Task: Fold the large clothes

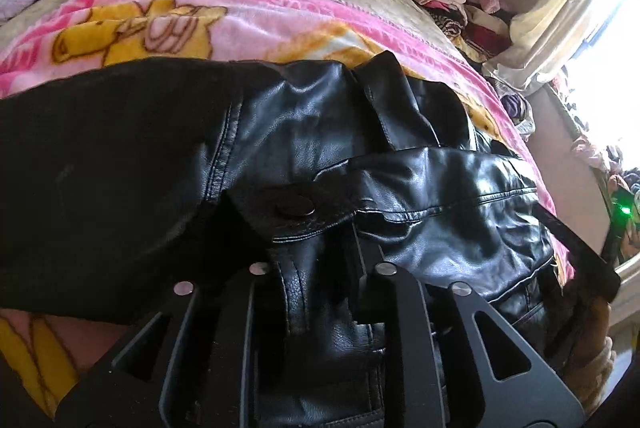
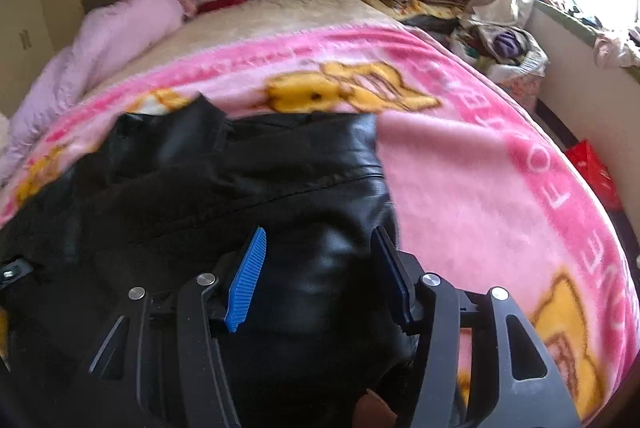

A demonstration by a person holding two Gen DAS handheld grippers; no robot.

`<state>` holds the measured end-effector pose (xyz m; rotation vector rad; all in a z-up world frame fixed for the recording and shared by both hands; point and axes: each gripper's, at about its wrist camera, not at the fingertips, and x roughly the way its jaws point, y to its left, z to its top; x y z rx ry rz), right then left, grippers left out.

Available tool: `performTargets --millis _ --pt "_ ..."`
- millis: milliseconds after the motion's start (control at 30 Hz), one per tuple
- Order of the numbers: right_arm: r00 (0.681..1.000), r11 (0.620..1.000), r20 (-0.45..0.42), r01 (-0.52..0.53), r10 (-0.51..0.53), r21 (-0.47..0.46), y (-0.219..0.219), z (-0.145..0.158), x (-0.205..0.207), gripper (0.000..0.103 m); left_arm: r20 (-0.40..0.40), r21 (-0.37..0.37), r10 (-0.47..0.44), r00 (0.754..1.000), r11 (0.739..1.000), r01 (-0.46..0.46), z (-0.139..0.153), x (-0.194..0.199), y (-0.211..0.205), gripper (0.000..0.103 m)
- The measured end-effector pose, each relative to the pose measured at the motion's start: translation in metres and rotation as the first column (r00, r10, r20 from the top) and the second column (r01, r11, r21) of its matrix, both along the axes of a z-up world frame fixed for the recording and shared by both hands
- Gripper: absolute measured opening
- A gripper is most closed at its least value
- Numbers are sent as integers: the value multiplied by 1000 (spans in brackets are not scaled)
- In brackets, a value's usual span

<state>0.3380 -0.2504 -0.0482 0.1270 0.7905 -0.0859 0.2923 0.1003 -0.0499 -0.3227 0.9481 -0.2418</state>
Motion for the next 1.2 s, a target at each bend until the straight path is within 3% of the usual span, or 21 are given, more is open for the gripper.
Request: performTargets --millis 33,200,300,400,533,633,700,767,867,1033,1100,1200 --pt "1000 1000 1 -11 11 9 4 3 -3 53 9 13 2 1000 1000 -2 4 -2 -1 21" --pt "993 993 9 -114 114 38 33 14 -23 60 85 58 3 996 998 -8 34 -21 -1 26" --pt "986 986 7 -165 164 37 49 15 -32 67 147 95 42 988 994 -56 51 -33 2 40" --pt "981 980 -4 -195 196 37 62 12 -38 68 186 81 51 981 994 -67 64 -41 6 41" --pt "977 975 -37 -209 212 70 69 4 -40 68 125 35 -3 992 999 -1 51 -36 -5 41" --pt "975 974 -57 -211 216 83 71 -1 -41 68 56 59 -41 998 998 38 32 -30 -20 41" --pt "975 978 -96 -195 201 74 71 -8 -40 69 -13 115 -43 999 992 44 14 -22 -25 41" --pt "971 982 -152 -176 184 64 71 -18 -36 69 -70 90 -27 997 995 33 -7 -14 -19 41" --pt "968 983 -175 -177 182 41 74 -29 -36 69 -73 76 -31 997 996 37 -16 -13 -18 43" --pt "977 983 -119 -171 179 72 73 -12 -45 72 -29 73 -44 999 996 46 6 -22 -18 65" --pt "979 979 -92 -175 185 104 72 -2 -51 77 -2 100 -36 999 994 36 16 -26 -15 70" --pt "979 977 -76 -179 188 116 78 6 -57 83 26 148 5 1000 989 -9 28 -31 -7 92"
